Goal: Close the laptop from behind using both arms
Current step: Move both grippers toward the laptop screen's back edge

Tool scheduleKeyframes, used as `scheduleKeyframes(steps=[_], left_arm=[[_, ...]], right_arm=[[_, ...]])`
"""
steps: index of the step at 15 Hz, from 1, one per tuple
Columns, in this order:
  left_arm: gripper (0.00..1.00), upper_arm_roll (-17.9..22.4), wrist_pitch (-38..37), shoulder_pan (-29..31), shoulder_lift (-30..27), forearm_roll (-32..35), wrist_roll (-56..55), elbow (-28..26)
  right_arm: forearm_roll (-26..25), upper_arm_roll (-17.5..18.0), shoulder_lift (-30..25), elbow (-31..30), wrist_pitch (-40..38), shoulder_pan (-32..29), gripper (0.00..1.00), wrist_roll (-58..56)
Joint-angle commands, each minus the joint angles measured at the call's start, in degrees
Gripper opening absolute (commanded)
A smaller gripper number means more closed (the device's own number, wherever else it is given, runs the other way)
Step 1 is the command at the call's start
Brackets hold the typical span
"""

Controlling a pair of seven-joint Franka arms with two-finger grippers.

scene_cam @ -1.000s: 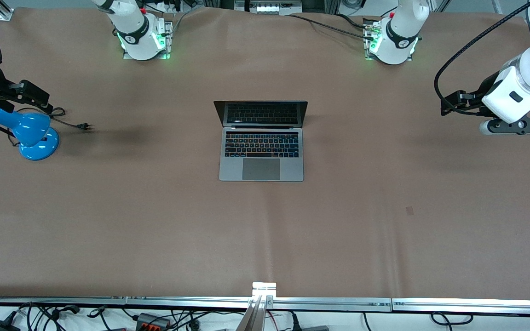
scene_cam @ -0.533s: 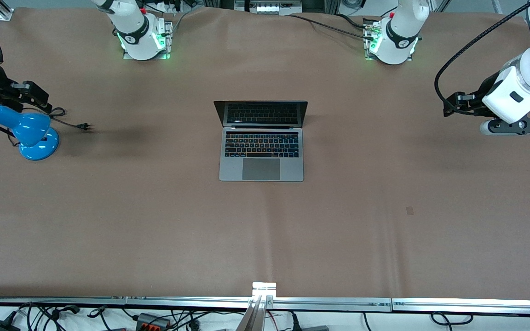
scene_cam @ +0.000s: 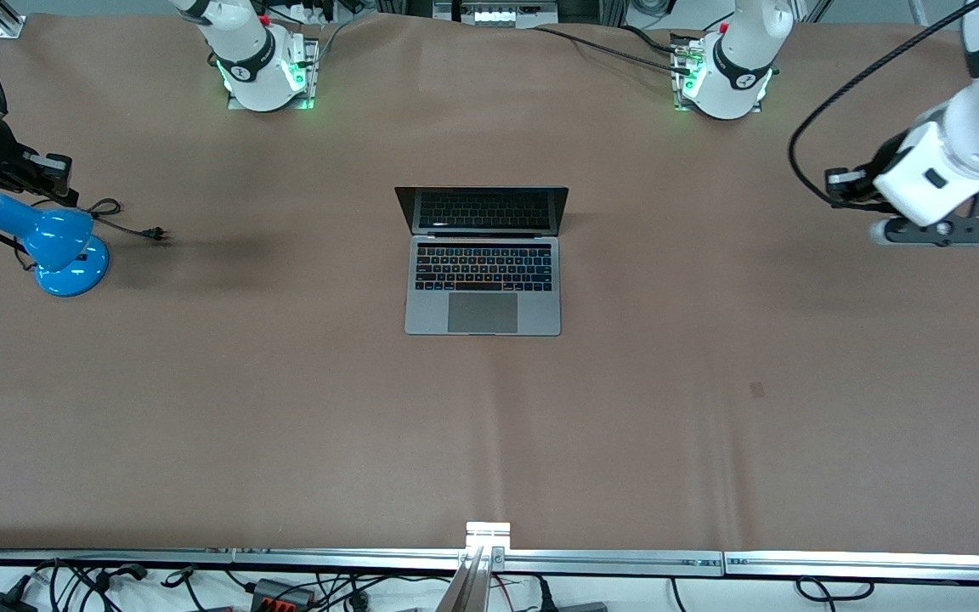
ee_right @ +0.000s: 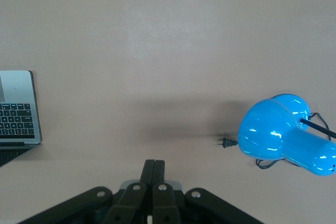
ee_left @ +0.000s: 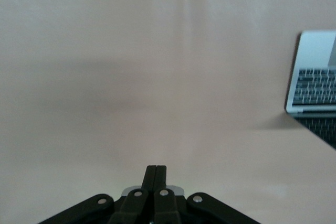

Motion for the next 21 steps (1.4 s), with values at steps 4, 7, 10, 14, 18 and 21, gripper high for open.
scheduleKeyframes(steps=[4, 7, 10, 14, 18, 21], left_arm=[[0.0, -7.54, 7.66, -0.85, -0.66, -9.44, -4.57, -10.92], [0.0, -12.83, 13.72, -0.32, -3.63, -16.0, -7.74, -20.48], [0.0, -18.95, 22.68, -0.59, -10.48, -20.52, -7.92, -32.01], [0.0, -23.99, 27.79, -1.02, -10.85, -26.94, -9.76, -35.99], [0.0, -33.57, 37.36, -1.02, -6.48, -27.12, -16.96, -36.52], [0.0, -33.67, 45.53, -0.85, -1.2, -26.86, -17.06, -36.08]], right_arm=[[4.59, 0.65, 2.6, -1.31, -5.62, 3.03, 0.0, 0.24], [9.4, 0.65, 2.79, -5.95, -5.89, 9.08, 0.0, 0.59], [16.43, 0.65, 2.79, -12.55, -3.26, 15.24, 0.0, 0.51], [22.34, 0.65, 2.7, -20.2, 8.32, 26.04, 0.0, 2.69], [22.52, 0.65, 4.63, -23.1, 14.23, 34.14, 0.0, 8.23], [22.52, 0.65, 6.29, -24.52, 16.17, 38.62, 0.0, 10.52]])
